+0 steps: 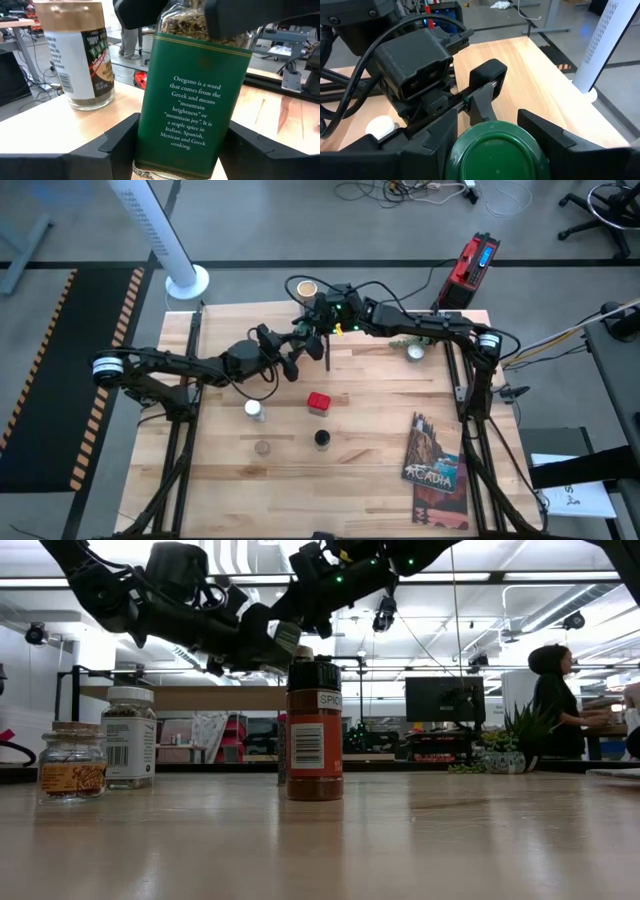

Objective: Shelf spices
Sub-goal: Put the green seasoning bottle on the shelf

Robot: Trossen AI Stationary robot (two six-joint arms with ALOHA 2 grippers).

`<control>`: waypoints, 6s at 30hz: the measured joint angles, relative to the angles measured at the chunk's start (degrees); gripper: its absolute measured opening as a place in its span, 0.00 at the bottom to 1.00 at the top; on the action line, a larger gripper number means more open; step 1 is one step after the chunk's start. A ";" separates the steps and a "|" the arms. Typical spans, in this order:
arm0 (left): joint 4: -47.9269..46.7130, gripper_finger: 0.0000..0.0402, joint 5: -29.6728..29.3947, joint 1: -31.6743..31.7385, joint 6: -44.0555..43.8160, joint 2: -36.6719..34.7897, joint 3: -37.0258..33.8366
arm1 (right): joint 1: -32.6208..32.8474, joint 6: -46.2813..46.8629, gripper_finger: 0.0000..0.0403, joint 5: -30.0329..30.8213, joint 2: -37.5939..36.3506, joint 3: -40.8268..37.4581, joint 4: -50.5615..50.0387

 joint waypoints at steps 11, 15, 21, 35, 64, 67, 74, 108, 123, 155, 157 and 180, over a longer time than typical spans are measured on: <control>-1.30 0.55 0.38 0.00 -0.09 0.00 0.01 | -0.27 -0.75 0.43 1.36 0.00 0.00 -1.55; -1.22 0.56 0.82 -0.02 -0.15 0.00 0.01 | -0.28 -0.95 0.43 1.73 0.00 0.00 -1.31; -0.60 0.56 1.29 0.02 -0.48 -0.07 -0.08 | -0.70 -1.34 0.43 4.01 0.00 -0.09 -1.41; -0.59 0.49 2.91 -0.75 -0.39 -0.13 -0.14 | -1.93 -1.04 0.43 8.69 0.02 -0.09 -2.67; -1.03 0.55 1.86 -0.70 0.69 -0.04 1.66 | -1.69 8.59 0.45 8.21 -0.07 0.00 -0.10; -1.57 0.54 1.86 -0.70 1.30 -0.04 2.26 | -1.52 8.42 0.45 8.21 -0.07 0.00 0.13; -4.12 0.52 -0.50 -0.70 2.58 -0.02 2.87 | -0.91 7.51 0.50 8.22 -0.17 1.47 -0.03; -6.13 0.52 -3.56 -0.68 3.97 0.00 2.85 | 3.29 -3.62 0.46 15.30 -5.08 10.51 -30.53; -7.63 0.52 -9.30 -0.63 4.33 0.02 2.83 | 2.75 -11.15 0.45 15.77 -3.91 6.20 -31.82; -7.05 0.52 -15.42 -0.52 4.31 0.02 2.76 | 2.90 -6.18 0.45 21.27 -3.91 0.33 -21.92; -7.05 0.52 -15.67 -0.52 4.31 0.02 2.76 | 3.03 -5.44 0.45 21.99 -3.91 0.33 -22.85; -5.26 0.52 -17.26 -0.11 4.86 0.02 2.76 | 4.07 -3.60 0.45 24.05 -3.91 0.33 -19.25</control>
